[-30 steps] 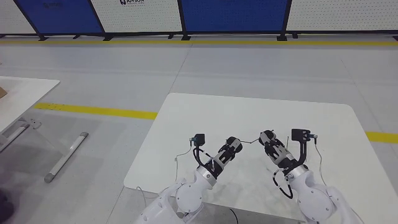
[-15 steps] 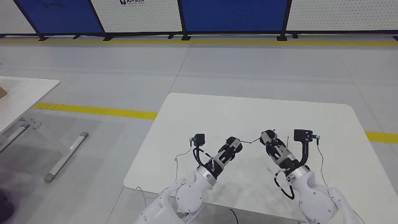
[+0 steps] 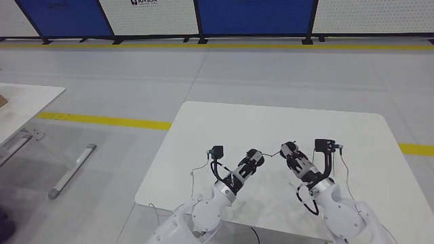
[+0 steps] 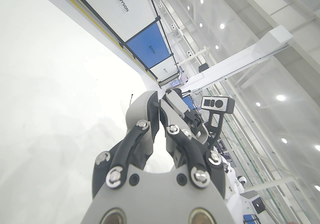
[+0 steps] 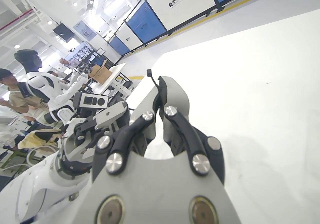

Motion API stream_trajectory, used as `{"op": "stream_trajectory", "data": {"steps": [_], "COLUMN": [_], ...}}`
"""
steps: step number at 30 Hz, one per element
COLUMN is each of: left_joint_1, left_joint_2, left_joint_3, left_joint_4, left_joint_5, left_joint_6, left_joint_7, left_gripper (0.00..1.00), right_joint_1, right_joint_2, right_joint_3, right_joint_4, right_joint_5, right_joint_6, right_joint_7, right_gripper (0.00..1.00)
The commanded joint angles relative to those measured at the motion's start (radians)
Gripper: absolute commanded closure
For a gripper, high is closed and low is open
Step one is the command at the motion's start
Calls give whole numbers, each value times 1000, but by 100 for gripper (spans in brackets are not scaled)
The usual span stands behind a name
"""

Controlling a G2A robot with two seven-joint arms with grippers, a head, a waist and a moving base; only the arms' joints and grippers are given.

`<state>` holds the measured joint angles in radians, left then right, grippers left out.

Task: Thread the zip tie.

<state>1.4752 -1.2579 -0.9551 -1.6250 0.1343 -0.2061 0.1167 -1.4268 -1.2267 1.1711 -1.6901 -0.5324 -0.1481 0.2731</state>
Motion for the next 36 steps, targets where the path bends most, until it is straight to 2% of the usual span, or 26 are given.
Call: {"op": "stream_trajectory", "data": {"steps": [1,12,36], "left_joint_1": [0,0,0], "left_joint_2": [0,0,0], "left_joint_3": [0,0,0], "left_joint_4": [0,0,0], "left_joint_5": [0,0,0], "left_joint_6": [0,0,0], "left_joint_7": [0,0,0], "left_gripper": [100,100,100], "right_joint_1": [-4,-25,4], "right_joint_2": [1,3,-5], "right_joint_3": [4,27,-2], "right_joint_4": [-5,-22,13], "right_joint_5": [2,-8,-23], "right_joint_6": [-5,-4,0], "right_joint_7": [0,-11,3], "right_gripper": [100,100,100]}}
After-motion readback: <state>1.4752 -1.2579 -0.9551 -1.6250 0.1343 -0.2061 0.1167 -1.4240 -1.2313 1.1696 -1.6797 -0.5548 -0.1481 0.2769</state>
